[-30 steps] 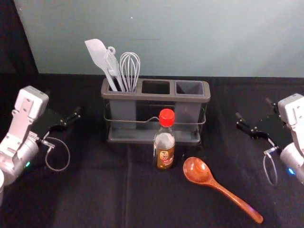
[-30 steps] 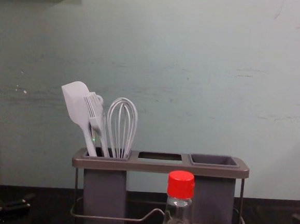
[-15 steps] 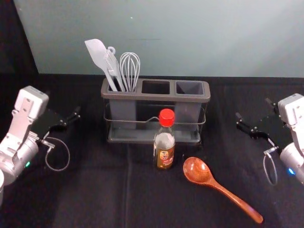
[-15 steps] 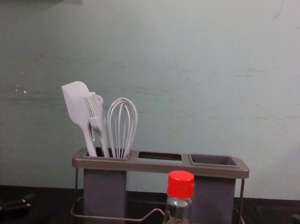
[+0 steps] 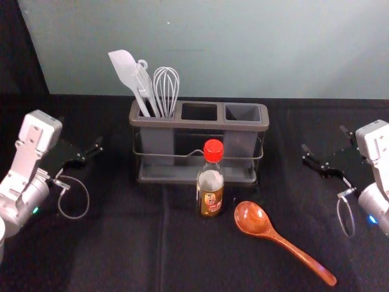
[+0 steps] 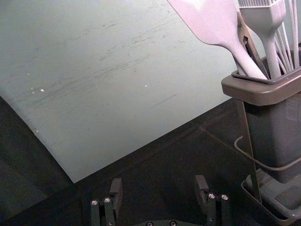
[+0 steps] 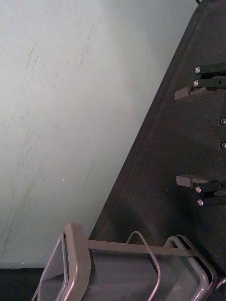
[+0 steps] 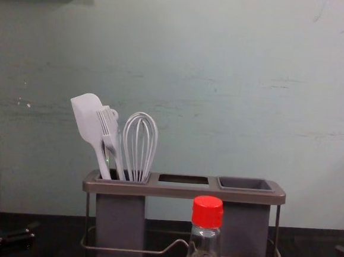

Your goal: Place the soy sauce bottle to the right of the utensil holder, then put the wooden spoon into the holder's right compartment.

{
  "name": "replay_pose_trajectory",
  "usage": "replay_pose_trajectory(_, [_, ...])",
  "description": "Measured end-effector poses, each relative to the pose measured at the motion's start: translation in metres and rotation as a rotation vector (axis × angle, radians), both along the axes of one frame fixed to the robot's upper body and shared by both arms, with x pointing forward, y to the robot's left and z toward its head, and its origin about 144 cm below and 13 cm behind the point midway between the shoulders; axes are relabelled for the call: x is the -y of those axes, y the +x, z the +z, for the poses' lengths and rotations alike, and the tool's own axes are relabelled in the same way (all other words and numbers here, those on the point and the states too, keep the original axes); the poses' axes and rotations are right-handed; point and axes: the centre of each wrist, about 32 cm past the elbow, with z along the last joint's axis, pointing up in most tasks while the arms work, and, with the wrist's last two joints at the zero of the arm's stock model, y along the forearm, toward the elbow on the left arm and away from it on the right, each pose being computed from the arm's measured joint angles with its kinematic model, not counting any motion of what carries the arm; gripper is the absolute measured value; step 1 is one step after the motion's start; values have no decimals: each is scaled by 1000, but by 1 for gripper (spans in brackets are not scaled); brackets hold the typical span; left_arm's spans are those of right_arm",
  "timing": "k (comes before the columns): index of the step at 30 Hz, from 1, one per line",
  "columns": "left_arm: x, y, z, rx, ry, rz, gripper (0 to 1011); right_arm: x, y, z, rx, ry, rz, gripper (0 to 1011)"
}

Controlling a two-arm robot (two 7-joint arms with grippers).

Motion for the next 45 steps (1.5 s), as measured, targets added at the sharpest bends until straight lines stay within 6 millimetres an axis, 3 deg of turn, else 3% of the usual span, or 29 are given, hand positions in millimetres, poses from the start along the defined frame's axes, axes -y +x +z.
replay_pose_trajectory(5, [0,0,0,0,0,0,1005,0,0,0,0,0,0,1003])
replay_pose_trajectory(10, [0,0,0,0,0,0,1005,-1,-6,17,47,14,42,1003])
replay_pose_trajectory(20, [0,0,0,0,0,0,1005,3,-52,55,4,89,141,1002])
replay_pose_trajectory(23, [0,0,0,0,0,0,1005,5,-71,64,-72,120,194,1003])
replay_pose_trajectory(28, [0,0,0,0,0,0,1005,2,-83,70,-209,142,256,1002])
replay_pose_trajectory(34, [0,0,0,0,0,0,1005,-8,-81,68,-392,154,319,1002])
replay_pose_trajectory(45, [0,0,0,0,0,0,1005,-30,-44,53,-602,117,349,1003])
